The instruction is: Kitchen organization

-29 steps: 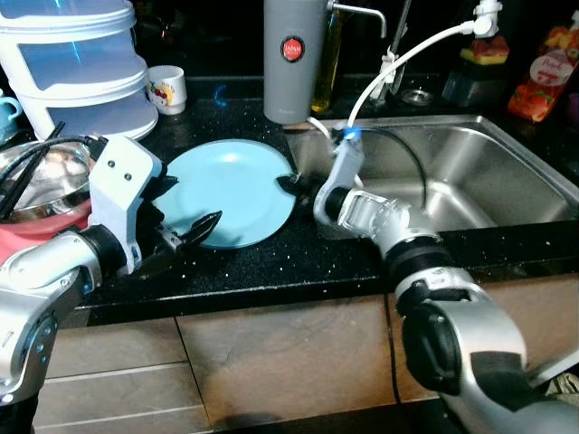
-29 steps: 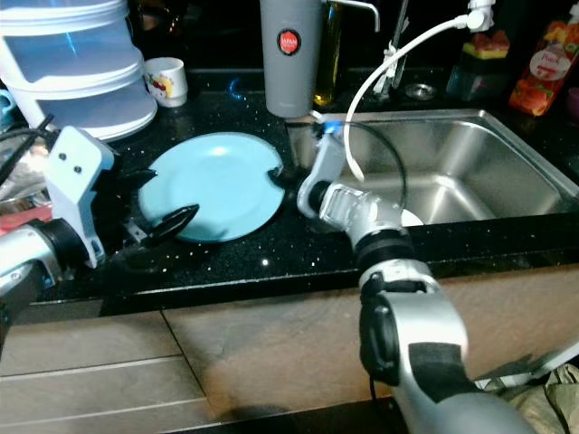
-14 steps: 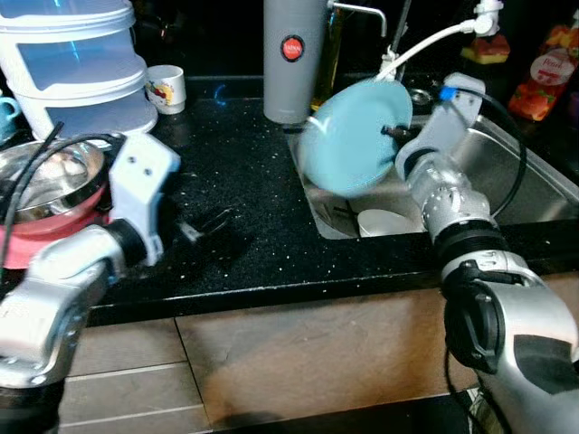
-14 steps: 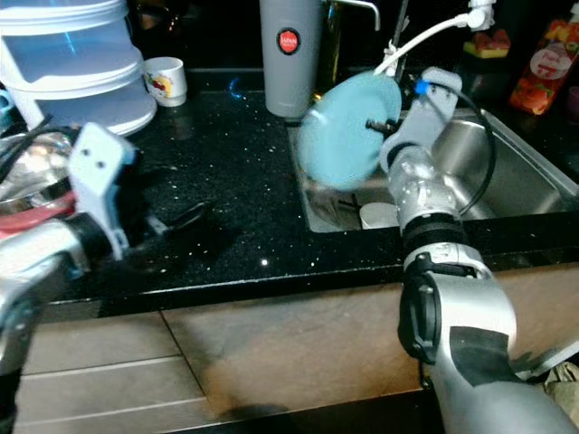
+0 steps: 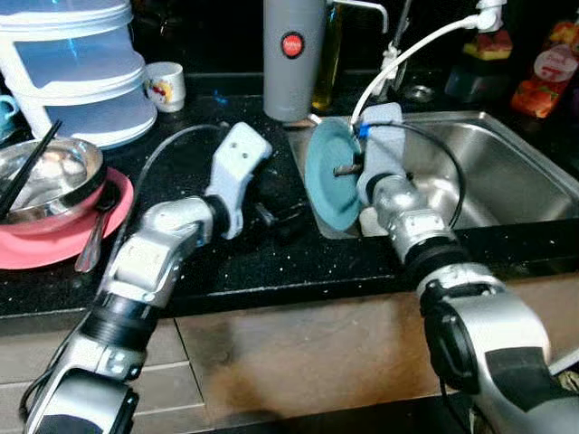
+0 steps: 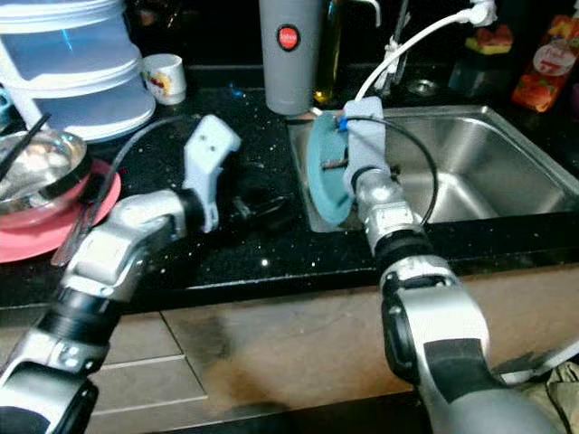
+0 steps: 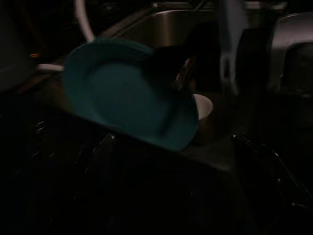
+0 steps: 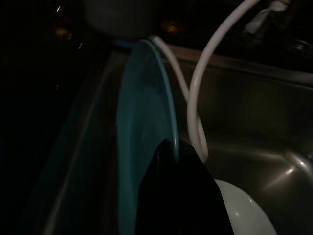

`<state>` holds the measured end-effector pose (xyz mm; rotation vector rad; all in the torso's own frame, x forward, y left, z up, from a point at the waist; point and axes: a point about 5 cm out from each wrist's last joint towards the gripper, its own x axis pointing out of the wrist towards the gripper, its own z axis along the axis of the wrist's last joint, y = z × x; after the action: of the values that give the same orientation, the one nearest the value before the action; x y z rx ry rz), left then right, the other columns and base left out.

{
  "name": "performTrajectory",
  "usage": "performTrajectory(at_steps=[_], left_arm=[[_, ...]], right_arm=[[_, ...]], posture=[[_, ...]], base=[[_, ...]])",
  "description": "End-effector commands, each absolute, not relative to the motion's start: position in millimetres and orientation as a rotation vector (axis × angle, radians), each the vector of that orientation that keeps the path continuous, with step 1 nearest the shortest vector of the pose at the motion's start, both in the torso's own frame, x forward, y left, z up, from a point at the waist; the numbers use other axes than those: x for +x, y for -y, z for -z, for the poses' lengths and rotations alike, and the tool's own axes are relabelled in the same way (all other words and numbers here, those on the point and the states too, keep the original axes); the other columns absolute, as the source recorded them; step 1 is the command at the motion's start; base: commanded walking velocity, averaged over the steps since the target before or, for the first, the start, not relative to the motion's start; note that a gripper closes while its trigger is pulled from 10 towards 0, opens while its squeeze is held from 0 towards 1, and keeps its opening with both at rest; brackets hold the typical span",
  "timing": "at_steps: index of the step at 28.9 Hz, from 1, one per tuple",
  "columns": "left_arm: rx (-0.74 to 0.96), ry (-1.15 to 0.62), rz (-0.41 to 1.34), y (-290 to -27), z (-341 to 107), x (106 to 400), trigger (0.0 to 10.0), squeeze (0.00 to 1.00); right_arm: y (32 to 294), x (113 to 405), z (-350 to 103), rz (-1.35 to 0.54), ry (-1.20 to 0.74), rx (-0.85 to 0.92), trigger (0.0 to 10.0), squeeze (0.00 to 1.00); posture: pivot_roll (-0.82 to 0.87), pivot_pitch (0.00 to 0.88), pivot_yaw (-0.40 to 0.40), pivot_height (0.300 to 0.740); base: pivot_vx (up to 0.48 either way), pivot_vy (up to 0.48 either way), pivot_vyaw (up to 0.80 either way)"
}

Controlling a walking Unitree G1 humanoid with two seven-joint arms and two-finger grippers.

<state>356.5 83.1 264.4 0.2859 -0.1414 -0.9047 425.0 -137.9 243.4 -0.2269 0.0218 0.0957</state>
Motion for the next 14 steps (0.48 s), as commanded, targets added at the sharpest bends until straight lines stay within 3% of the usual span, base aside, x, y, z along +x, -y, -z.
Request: performTrajectory(at_steps=[1, 3, 4, 6, 8, 9, 10, 11, 13, 14], left_arm=[[0.340, 0.131, 0.950, -72.5, -260.9, 362.1, 10.0, 0.00], [0.354, 0.127, 0.962, -70.4, -260.9, 364.7, 10.0, 0.00], [0.361, 0.122, 0.966, -70.2, -260.3, 365.8, 10.0, 0.00], [0.366, 0.118, 0.968, -70.0, -259.7, 366.6, 10.0, 0.00], [0.375, 0.112, 0.970, -70.0, -258.2, 368.0, 10.0, 0.00], [0.377, 0.112, 0.970, -69.9, -257.9, 368.9, 10.0, 0.00], [0.377, 0.112, 0.970, -69.9, -257.9, 368.9, 10.0, 0.00], [0.378, 0.112, 0.970, -69.9, -257.6, 369.6, 10.0, 0.00], [0.382, 0.118, 0.968, -70.1, -257.8, 371.8, 10.0, 0.00], [0.382, 0.118, 0.968, -70.1, -257.8, 371.8, 10.0, 0.00]], right_arm=[[138.9, 423.8, -230.3, -0.100, -0.079, -0.282, 0.0, 0.00], [141.7, 423.7, -228.5, -0.090, -0.095, -0.297, 0.0, 0.00], [143.5, 423.8, -228.3, -0.083, -0.099, -0.301, 1.3, 0.00], [144.8, 423.8, -228.1, -0.079, -0.102, -0.304, 1.3, 0.00], [147.6, 423.8, -227.5, -0.068, -0.110, -0.305, 4.1, 0.00], [148.8, 423.7, -226.9, -0.063, -0.117, -0.307, 5.0, 0.10], [148.8, 423.7, -226.9, -0.063, -0.117, -0.307, 5.0, 0.10], [149.5, 423.7, -226.2, -0.059, -0.125, -0.311, 7.6, 1.00], [149.6, 423.6, -225.6, -0.054, -0.130, -0.315, 10.0, 1.00], [149.6, 423.6, -225.6, -0.054, -0.130, -0.315, 10.0, 1.00]], posture=[[0.10, 0.109, -0.015, 0.740], [0.10, 0.109, -0.014, 0.740], [0.10, 0.109, -0.014, 0.740], [0.10, 0.107, -0.016, 0.740], [0.10, 0.105, -0.017, 0.740], [0.10, 0.105, -0.018, 0.740], [0.10, 0.105, -0.018, 0.740], [0.10, 0.101, -0.017, 0.740], [0.10, 0.100, -0.017, 0.740], [0.10, 0.100, -0.017, 0.740]], base=[[0.000, 0.000, 0.00], [0.000, 0.000, 0.00], [0.000, 0.000, 0.00], [0.000, 0.000, 0.00], [0.000, 0.000, 0.00], [0.000, 0.000, 0.00], [0.000, 0.000, 0.00], [0.000, 0.000, 0.00], [0.000, 0.000, 0.00], [0.000, 0.000, 0.00]])
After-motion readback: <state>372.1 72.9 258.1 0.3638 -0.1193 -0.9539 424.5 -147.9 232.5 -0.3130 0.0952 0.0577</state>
